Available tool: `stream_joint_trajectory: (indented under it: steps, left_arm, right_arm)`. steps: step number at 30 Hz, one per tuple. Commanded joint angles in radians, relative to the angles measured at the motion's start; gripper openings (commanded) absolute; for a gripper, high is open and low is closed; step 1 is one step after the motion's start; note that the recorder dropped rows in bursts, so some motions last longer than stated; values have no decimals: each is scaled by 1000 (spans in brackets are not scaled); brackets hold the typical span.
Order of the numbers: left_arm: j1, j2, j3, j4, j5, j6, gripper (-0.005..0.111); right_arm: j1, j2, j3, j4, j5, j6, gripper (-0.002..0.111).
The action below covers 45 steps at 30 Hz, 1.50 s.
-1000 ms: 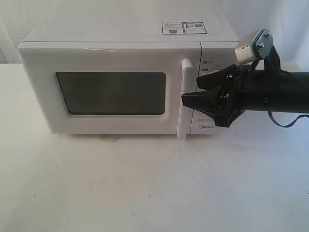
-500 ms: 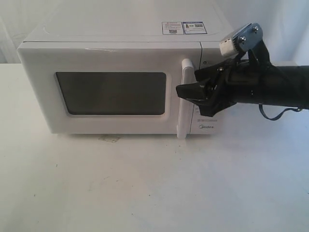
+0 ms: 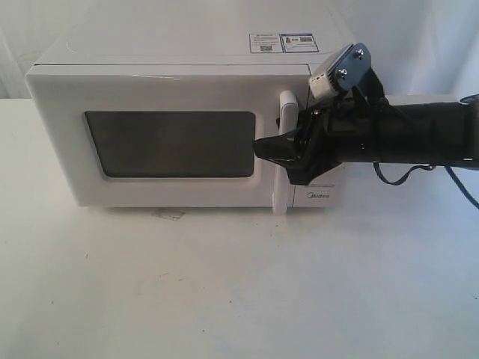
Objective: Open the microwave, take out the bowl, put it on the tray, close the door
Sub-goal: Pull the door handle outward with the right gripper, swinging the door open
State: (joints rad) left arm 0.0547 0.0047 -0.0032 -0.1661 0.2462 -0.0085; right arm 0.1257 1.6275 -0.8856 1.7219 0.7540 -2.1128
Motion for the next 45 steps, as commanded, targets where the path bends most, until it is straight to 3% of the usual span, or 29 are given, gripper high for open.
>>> stream_joint_trajectory:
  steps: [1, 5, 6, 14, 19, 23, 31, 37, 42, 45]
  left_arm:
    - [2, -5, 3, -9, 1, 1, 0]
    - [2, -5, 3, -9, 1, 1, 0]
    - [2, -5, 3, -9, 1, 1, 0]
    - [2, -5, 3, -9, 1, 1, 0]
    - [2, -5, 3, -9, 1, 1, 0]
    - [2, -5, 3, -9, 1, 1, 0]
    - [2, -5, 3, -9, 1, 1, 0]
    - [2, -5, 3, -9, 1, 1, 0]
    - [2, -5, 3, -9, 1, 1, 0]
    - [2, -5, 3, -9, 1, 1, 0]
  right_arm:
    - [7, 29, -26, 22, 1, 4, 31]
    - [7, 29, -26, 22, -1, 4, 3]
    - [7, 29, -26, 22, -1, 10, 0]
    - [7, 29, -26, 22, 23, 10, 0]
    - [7, 29, -26, -245, 292, -3, 0]
    - [3, 29, -26, -292, 153, 78, 0]
    - [3, 29, -33, -290, 83, 99, 0]
    - [5, 26, -33, -370, 465, 126, 0]
    - [3, 3, -46, -312, 136, 123, 0]
    - [3, 3, -60, -312, 120, 147, 0]
